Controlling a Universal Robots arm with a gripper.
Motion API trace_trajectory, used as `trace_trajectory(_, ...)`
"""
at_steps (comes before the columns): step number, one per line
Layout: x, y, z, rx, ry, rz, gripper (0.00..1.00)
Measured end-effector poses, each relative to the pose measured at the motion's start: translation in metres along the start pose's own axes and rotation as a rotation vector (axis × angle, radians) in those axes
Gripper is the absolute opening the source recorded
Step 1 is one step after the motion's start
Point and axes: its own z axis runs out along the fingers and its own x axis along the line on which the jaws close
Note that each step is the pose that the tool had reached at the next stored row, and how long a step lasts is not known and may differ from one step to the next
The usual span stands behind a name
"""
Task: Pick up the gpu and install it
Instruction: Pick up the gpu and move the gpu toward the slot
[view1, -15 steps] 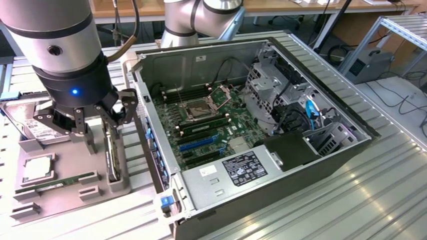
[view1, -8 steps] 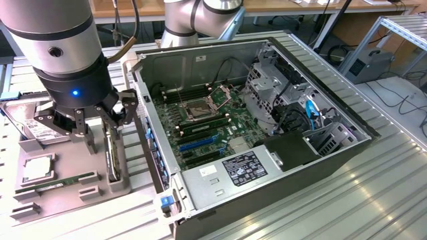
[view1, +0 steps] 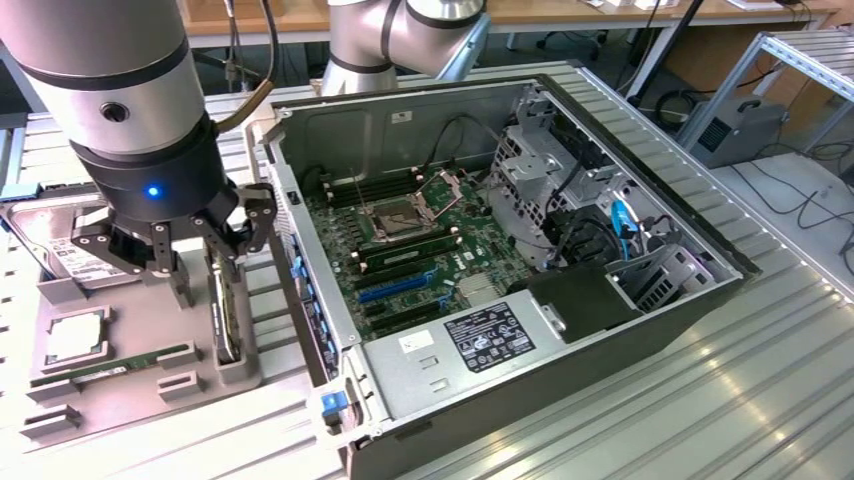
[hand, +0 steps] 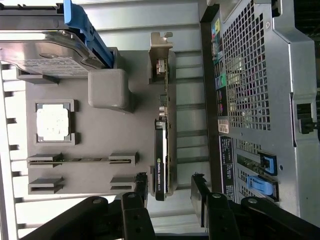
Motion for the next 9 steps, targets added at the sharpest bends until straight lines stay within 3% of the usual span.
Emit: trace_trajectory(9, 0.0001, 0.0005, 0.0044, -0.0001, -0.0002, 0.000, 0.48)
